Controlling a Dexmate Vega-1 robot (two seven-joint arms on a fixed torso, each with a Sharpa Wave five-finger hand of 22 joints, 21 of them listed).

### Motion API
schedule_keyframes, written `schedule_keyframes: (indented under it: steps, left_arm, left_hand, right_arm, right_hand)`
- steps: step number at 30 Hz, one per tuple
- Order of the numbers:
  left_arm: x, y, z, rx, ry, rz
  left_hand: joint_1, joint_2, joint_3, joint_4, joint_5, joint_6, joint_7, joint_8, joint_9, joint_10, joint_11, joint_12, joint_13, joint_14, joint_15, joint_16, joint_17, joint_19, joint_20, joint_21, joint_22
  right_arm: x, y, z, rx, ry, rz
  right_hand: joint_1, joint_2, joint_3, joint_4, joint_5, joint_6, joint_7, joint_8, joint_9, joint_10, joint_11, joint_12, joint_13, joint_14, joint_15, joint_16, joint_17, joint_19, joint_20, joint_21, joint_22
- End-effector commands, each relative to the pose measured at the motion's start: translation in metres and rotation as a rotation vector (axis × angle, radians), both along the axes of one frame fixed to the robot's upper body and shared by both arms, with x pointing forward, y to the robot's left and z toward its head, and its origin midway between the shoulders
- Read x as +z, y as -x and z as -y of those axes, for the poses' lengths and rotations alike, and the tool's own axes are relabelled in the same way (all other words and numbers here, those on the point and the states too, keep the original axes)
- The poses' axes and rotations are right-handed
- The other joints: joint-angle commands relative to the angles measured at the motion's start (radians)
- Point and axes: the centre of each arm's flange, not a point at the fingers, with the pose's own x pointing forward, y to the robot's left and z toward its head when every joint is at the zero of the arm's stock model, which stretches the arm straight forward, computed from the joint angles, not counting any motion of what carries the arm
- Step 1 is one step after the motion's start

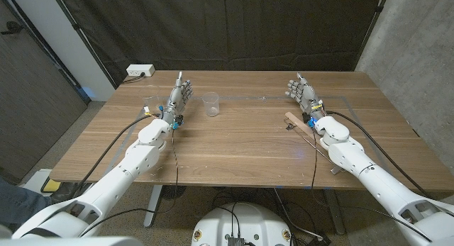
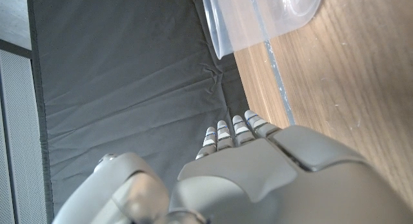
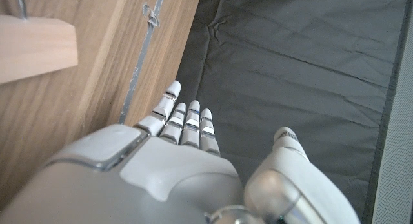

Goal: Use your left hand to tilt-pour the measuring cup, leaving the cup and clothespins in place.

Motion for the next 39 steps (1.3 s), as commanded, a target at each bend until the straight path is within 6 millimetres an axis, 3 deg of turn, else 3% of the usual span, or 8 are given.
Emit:
schedule_keyframes:
  steps: [1, 12, 20, 28, 39]
  left_arm:
    - [0.002, -0.003, 0.004, -0.016, -0.062, 0.01]
    - [0.005, 0.013, 0.0, 0.033, -0.144, 0.045]
    - [0.006, 0.032, -0.005, 0.078, -0.178, 0.104]
    - [0.005, 0.031, -0.005, 0.13, -0.195, 0.133]
    - [0.007, 0.031, -0.005, 0.234, -0.366, 0.133]
  left_hand:
    - [0.016, 0.0, 0.002, 0.001, 0.008, -0.002, 0.007, 0.004, 0.004, 0.007, -0.006, 0.007, 0.002, -0.003, 0.0, 0.006, 0.004, -0.003, -0.021, 0.002, 0.004]
    - [0.084, 0.012, 0.018, -0.034, 0.022, -0.022, 0.01, -0.002, 0.004, -0.001, 0.003, 0.004, 0.0, -0.007, 0.005, 0.001, 0.002, -0.015, -0.004, -0.005, 0.003]
    - [0.17, 0.018, 0.036, -0.078, 0.03, -0.018, 0.018, 0.003, 0.005, 0.015, 0.018, 0.01, -0.001, 0.011, 0.017, 0.005, 0.002, 0.001, 0.011, -0.001, 0.003]
    - [0.256, 0.013, 0.048, -0.124, 0.034, 0.004, 0.024, 0.012, 0.006, 0.041, 0.01, 0.017, 0.0, 0.045, 0.014, 0.012, 0.002, 0.032, 0.01, 0.007, 0.005]
    - [0.318, 0.004, 0.054, -0.158, 0.036, -0.002, 0.022, 0.009, 0.007, 0.038, 0.001, 0.014, 0.001, 0.044, 0.01, 0.007, 0.003, 0.027, 0.009, 0.002, 0.005]
  right_arm:
    - [-0.002, 0.002, -0.011, -0.039, 0.048, -0.048]
    - [-0.009, 0.004, -0.015, -0.042, 0.039, -0.041]
    - [0.0, 0.006, -0.014, -0.05, 0.052, -0.021]
    - [0.002, 0.015, -0.013, -0.062, 0.047, -0.017]
    - [0.001, 0.025, -0.014, -0.079, 0.042, -0.017]
  right_hand:
    - [0.009, 0.002, 0.005, -0.001, 0.007, 0.013, -0.002, 0.005, 0.002, 0.006, 0.003, 0.006, -0.001, 0.01, 0.0, 0.007, 0.002, 0.006, -0.031, 0.001, 0.004]
    - [0.008, 0.004, 0.001, -0.001, 0.006, 0.019, -0.008, 0.006, 0.002, 0.01, 0.007, 0.009, -0.006, 0.01, 0.003, 0.008, 0.002, 0.006, -0.026, -0.007, 0.004]
    - [0.008, 0.004, -0.001, -0.002, 0.006, 0.02, -0.01, 0.006, 0.002, 0.012, 0.007, 0.01, -0.008, 0.011, 0.003, 0.008, 0.001, 0.008, -0.024, -0.011, 0.004]
    - [0.007, 0.005, -0.003, -0.002, 0.006, 0.025, -0.014, 0.008, 0.002, 0.015, 0.011, 0.012, -0.01, 0.013, 0.006, 0.009, 0.001, 0.009, -0.02, -0.015, 0.005]
    - [0.008, 0.006, -0.006, -0.004, 0.006, 0.028, -0.018, 0.008, 0.002, 0.017, 0.013, 0.013, -0.013, 0.018, 0.01, 0.01, 0.001, 0.012, -0.017, -0.021, 0.005]
